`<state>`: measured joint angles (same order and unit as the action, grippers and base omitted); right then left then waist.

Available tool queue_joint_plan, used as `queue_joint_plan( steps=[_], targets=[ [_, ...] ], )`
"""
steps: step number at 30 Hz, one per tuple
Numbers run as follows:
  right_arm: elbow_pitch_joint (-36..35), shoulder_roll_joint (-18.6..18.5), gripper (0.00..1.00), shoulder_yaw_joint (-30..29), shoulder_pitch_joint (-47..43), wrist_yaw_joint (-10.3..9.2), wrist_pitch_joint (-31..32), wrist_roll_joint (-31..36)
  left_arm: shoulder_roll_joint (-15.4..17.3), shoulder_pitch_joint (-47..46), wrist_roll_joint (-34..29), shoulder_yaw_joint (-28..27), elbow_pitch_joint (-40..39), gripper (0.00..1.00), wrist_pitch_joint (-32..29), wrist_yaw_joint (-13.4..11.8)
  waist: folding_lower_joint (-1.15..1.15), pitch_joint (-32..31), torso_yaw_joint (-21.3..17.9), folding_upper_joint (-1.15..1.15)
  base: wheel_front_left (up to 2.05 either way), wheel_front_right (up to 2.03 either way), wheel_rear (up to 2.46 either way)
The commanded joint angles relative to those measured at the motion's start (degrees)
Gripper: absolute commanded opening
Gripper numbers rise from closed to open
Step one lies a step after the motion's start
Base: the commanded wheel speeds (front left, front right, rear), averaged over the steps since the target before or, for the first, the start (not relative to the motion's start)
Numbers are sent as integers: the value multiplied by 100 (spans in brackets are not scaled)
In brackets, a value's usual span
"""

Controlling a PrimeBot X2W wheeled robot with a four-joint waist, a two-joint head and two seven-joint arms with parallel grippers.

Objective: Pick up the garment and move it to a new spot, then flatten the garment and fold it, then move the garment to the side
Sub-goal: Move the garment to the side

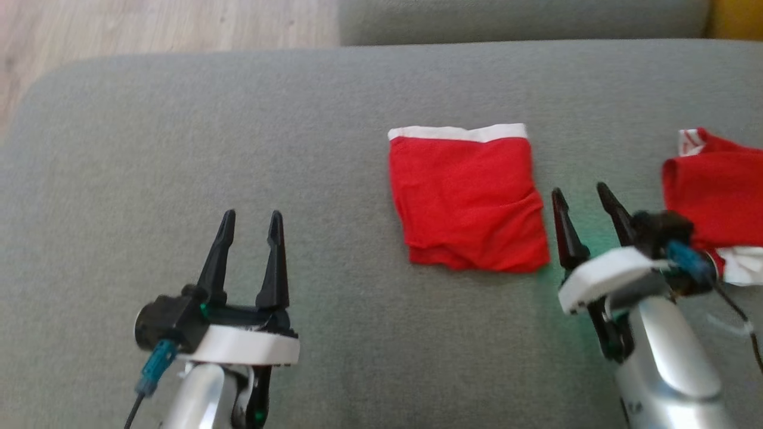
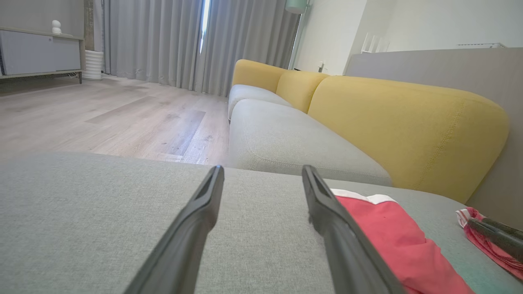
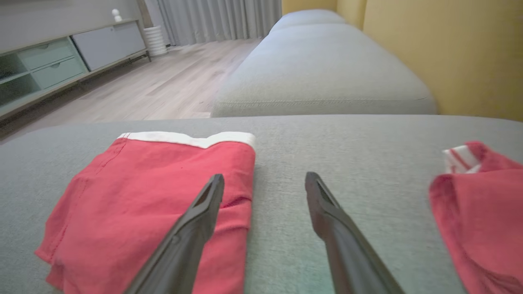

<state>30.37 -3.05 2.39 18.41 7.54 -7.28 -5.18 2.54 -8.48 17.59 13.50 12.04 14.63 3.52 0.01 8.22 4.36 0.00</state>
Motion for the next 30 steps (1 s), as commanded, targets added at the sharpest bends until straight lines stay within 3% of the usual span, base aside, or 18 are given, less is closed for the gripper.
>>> queue_joint_plan(
  steps=[1, 9, 16, 17, 18, 19, 30],
  targets=[
    [-106, 17, 100, 161, 273, -5, 31, -64, 33, -266, 34, -117, -183, 100, 37, -13, -1, 132, 123, 0, 0, 0, 0],
    [1076, 17, 100, 212, 1006, -5, 592, -516, 33, -470, 109, 88, -133, 100, 37, -29, -1, 386, 483, 0, 0, 0, 0],
    [1989, 17, 100, 387, 1349, -5, 673, -448, 33, -490, 175, 182, -113, 100, 37, -87, -1, 379, 643, 0, 0, 0, 0],
    [2078, 17, 58, 441, 1368, -5, 640, -432, 33, -484, 178, 179, -109, 100, 37, -92, -1, 367, 645, 0, 0, 0, 0],
    [2151, 17, 11, 494, 1389, -5, 594, -428, 33, -478, 178, 170, -105, 100, 37, -97, -1, 355, 639, 0, 0, 0, 0],
    [2210, 17, 0, 551, 1409, -5, 537, -414, 33, -473, 177, 159, -102, 100, 37, -103, -1, 343, 626, 0, 0, 0, 0],
    [2410, -92, 0, 691, 1748, -5, -353, 659, 33, -429, 107, 62, -133, 100, 37, -113, -1, 95, 201, 0, 0, 0, 0]
  ],
)
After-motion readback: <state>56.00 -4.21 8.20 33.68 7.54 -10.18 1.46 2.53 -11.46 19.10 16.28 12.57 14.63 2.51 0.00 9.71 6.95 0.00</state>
